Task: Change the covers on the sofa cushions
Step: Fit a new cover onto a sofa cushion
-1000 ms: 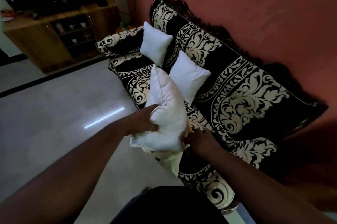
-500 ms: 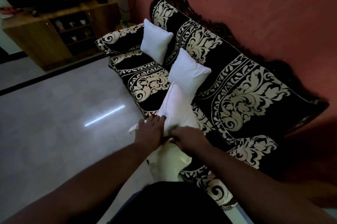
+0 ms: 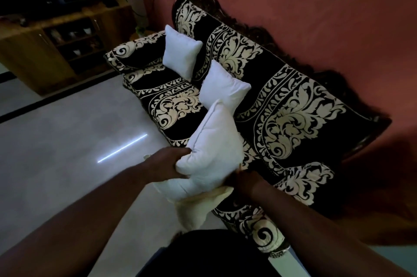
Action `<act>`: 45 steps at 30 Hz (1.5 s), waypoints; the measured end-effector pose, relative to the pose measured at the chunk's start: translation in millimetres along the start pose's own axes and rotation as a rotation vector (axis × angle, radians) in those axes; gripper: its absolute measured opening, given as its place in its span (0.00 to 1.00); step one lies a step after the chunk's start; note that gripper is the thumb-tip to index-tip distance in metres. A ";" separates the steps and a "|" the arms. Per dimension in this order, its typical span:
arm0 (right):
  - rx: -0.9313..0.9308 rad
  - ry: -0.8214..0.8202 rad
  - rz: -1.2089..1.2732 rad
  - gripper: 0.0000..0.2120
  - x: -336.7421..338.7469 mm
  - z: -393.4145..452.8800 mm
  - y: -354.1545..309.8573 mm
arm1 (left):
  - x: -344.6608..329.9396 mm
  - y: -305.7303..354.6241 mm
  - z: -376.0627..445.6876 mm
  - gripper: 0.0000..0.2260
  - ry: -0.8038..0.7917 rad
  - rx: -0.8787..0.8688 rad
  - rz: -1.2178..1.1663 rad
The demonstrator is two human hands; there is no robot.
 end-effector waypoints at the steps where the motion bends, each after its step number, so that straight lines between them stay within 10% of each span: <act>1: -0.058 0.031 -0.015 0.32 2.2 5.0 8.8 | 1.2 -1.2 -1.1 0.19 -0.032 0.000 0.026; 5: 0.028 0.383 -0.122 0.11 17.7 4.7 16.8 | 14.4 11.1 0.9 0.33 -0.225 0.116 0.294; 8: 0.112 0.506 -0.108 0.07 20.5 2.1 12.4 | 23.8 33.4 9.6 0.37 -0.280 0.314 0.073; 12: 0.208 0.613 -0.069 0.10 19.1 0.7 -2.2 | 21.2 41.9 20.4 0.30 0.013 0.520 -0.461; 18: 0.214 0.710 0.012 0.09 25.3 -2.2 -26.3 | 40.5 46.9 50.6 0.57 0.203 0.768 -0.052; 25: 0.215 0.703 0.100 0.08 19.6 0.0 -39.6 | 28.5 77.1 66.6 0.45 -0.192 0.404 0.700; 31: 0.160 0.692 0.143 0.09 11.6 1.1 -43.6 | -0.1 81.8 74.6 0.67 -0.162 0.383 0.395; 36: 0.052 0.663 0.187 0.10 8.0 -2.1 -34.3 | -20.7 78.3 68.0 0.36 0.122 0.308 0.670; 45: 0.109 0.302 -0.190 0.26 -15.2 -24.5 15.4 | -21.5 64.0 53.8 0.33 -0.166 0.072 0.345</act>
Point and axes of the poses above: each hand's wrist, its own z-axis towards the middle knuckle, its own x-axis out of the back of the hand, y = z × x, the point moved 1 cm from there along z, towards the middle knuckle, and after that the axes turned 4 degrees about z, right-handed, at the moved point
